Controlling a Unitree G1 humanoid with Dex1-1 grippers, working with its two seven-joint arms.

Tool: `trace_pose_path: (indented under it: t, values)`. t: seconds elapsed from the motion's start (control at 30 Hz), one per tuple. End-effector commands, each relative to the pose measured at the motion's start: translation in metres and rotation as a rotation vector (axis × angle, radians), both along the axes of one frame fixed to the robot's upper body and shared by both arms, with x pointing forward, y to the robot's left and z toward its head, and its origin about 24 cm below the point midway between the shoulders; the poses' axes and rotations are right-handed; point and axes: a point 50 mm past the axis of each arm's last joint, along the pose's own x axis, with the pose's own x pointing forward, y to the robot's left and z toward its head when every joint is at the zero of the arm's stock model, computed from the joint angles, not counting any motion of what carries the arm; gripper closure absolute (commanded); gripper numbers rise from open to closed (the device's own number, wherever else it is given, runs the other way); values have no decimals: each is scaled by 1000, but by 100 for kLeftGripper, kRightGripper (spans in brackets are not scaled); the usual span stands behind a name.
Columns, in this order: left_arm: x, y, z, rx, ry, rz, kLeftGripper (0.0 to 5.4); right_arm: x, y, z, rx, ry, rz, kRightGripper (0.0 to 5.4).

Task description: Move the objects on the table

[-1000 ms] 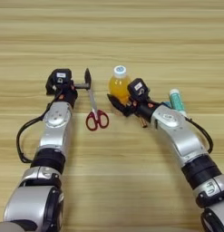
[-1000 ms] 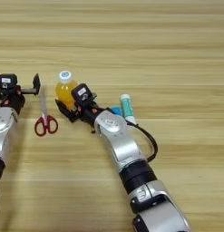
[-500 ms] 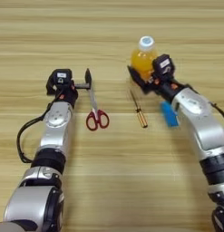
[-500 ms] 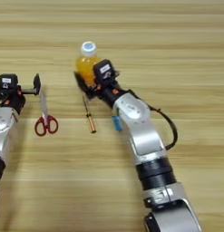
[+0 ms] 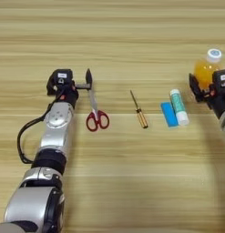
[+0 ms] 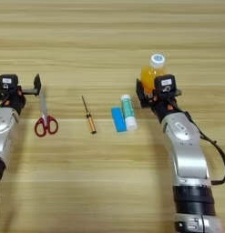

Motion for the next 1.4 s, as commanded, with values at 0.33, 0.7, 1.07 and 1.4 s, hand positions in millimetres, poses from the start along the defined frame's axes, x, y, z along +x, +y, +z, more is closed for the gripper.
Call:
trace_pose_path:
  t: [0.33,0.7,1.07,1.4]
  values:
    - [0,1,0,12,9,1,0,7,-21,-25,28,57,-97,199]
    - [0,1,0,11,8,2,0,8,-22,-31,34,60,-101,199]
    - [0,1,0,12,8,3,0,7,-20,-32,36,66,-92,181]
    - [0,2,0,12,7,2,0,7,-18,-23,44,5,-89,63]
